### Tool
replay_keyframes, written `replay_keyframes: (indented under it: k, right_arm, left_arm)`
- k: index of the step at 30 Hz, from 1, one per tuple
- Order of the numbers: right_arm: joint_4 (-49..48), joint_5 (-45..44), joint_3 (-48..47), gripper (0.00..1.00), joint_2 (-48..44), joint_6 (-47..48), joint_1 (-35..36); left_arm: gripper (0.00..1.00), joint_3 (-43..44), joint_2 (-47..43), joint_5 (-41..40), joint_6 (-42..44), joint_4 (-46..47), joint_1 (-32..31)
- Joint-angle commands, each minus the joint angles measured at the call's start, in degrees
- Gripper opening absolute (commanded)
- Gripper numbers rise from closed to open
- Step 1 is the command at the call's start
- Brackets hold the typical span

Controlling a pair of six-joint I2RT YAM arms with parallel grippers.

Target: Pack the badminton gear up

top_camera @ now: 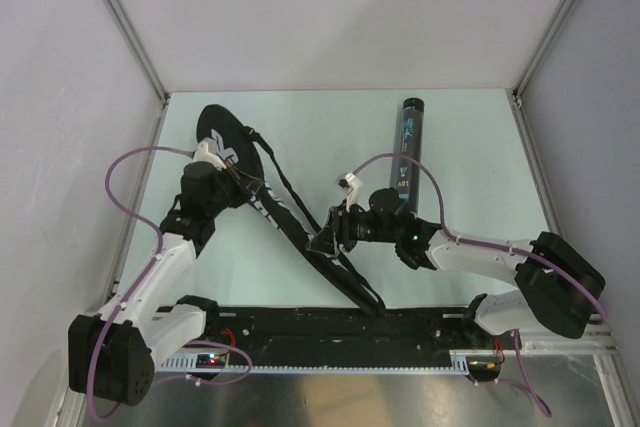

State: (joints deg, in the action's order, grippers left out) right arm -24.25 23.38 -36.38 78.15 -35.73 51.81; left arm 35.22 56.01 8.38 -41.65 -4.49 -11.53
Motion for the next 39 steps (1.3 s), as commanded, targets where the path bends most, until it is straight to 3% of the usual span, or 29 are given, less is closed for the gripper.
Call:
replay_keyframes:
  k: [1,16,19,22,24,27,31,39]
  right_arm:
    - [1.3,4.7,-4.9,0.56,1.2,5.1,-0.2]
    - [9.1,-0.3,-9.8,0.50,7.0,9.3,1.9]
    - [9.7,-0.3,-9.8,0.35,7.6,9.1,1.6]
    - [10.6,-1.2,-9.8,0.08,7.0,8.8,1.6]
    - [11.3,-1.6,-9.8,0.02,6.3,8.5,1.4]
    - [13.3,-2.3,-9.8,0.00,4.8,8.6,1.3]
    - [17.9,-4.7,-9.7,0.06,2.7,9.7,1.6]
    - [20.6,-5.0,-6.4,0.00,-2.5,10.7,2.1]
  left_arm:
    - [0.00,2.6,0.0,3.2,1.3,0.4,0.1]
    - [0.00,2.9,0.7,3.0,1.3,0.4,0.1]
    - [0.00,3.0,1.0,2.7,1.3,0.3,0.1]
    - [0.00,3.0,1.2,2.0,1.8,0.3,0.1]
    - [0.00,3.5,1.6,0.4,2.9,-0.4,0.1]
    - [0.00,5.0,2.3,-2.2,5.3,-3.2,0.1]
    - [0.00,6.3,2.9,-4.6,7.4,-5.4,0.5]
    - [0.00,9.3,6.1,-2.8,9.1,-6.2,1.5]
